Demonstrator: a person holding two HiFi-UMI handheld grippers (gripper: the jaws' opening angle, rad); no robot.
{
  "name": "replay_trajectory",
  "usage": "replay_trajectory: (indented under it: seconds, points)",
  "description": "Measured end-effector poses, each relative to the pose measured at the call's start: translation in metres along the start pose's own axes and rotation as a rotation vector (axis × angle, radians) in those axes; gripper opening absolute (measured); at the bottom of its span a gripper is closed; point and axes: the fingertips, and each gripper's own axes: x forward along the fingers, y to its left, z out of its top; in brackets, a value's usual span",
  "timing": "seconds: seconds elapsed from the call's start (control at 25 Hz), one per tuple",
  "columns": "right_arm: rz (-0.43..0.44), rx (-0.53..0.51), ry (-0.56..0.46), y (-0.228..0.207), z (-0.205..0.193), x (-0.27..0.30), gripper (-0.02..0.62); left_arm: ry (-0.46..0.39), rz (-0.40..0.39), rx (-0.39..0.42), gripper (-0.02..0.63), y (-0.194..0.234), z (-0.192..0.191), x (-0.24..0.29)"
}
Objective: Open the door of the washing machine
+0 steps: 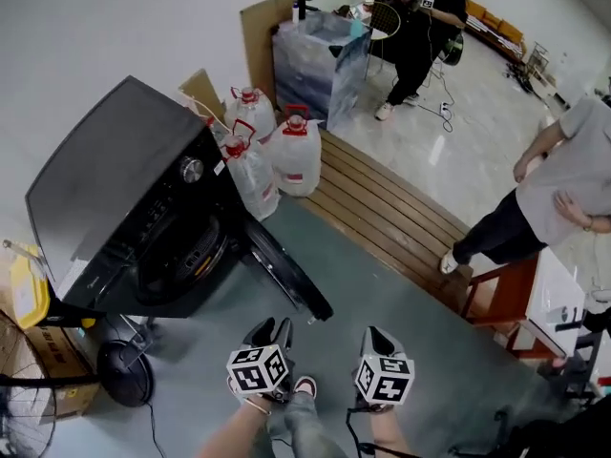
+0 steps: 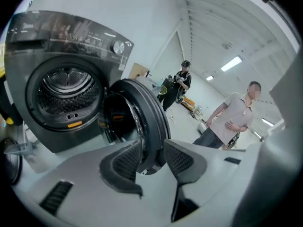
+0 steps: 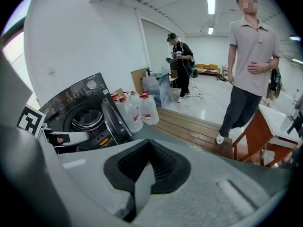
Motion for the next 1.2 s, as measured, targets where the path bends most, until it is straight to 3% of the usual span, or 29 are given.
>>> replay_trajectory:
  seconds: [0.16, 0.28, 0.48, 0.76, 1.0, 1.2]
  points:
    - [0.094, -0.079, -0.05, 0.059, 0.033, -0.005, 0.006, -0.12, 0.053, 0.037, 0.135, 0.029, 0.045, -0.066]
    - [0.15, -0.127, -0.085, 0.101, 0.057, -0.017, 0.005, -0.195, 0.101, 0.014, 0.121, 0.055, 0.072, -0.118]
    - [0.228, -0.194, -0.124, 0.169, 0.08, -0.043, 0.006, -0.278, 0.203, -0.002, 0.056, 0.096, 0.105, -0.199]
    - [0.322, -0.334, -0.215, 0.261, 0.12, -0.078, 0.005, -0.409, 0.27, 0.012, 0.044, 0.133, 0.151, -0.294]
    - [0.361, -0.393, -0.323, 0.306, 0.162, -0.106, 0.006, -0.523, 0.346, 0.099, 0.032, 0.146, 0.182, -0.349]
    - [0.34, -0.373, -0.397, 0.31, 0.18, -0.121, 0.006, -0.574, 0.421, 0.151, 0.018, 0.163, 0.198, -0.381]
